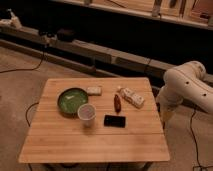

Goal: Place the pepper in the ceramic cup

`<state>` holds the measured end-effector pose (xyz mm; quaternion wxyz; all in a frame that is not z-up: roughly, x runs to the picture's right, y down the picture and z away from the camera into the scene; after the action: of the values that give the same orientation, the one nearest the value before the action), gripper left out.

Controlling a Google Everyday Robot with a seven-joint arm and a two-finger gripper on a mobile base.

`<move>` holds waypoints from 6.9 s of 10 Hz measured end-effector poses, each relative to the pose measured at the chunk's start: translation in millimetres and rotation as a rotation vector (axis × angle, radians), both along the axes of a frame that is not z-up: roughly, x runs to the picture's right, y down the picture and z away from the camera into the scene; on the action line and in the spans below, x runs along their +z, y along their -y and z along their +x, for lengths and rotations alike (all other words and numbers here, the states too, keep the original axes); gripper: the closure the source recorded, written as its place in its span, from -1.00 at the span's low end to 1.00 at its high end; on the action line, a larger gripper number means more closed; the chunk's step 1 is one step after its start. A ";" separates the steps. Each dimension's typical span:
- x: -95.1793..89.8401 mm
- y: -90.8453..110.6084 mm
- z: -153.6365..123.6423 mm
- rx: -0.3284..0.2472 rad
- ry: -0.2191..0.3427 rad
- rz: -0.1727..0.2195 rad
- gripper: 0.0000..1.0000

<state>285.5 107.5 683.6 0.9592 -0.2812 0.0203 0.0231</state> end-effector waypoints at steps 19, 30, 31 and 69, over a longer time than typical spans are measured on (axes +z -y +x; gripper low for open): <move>0.0 -0.1 0.1 0.000 0.000 0.000 -0.30; 13.8 42.0 7.4 -0.211 0.257 0.170 -0.30; 14.3 42.9 5.9 -0.212 0.264 0.173 -0.30; 211.0 8.3 -178.1 -0.935 0.984 0.126 -0.30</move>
<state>107.4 99.2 894.6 0.7805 -0.1641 -0.3001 -0.5233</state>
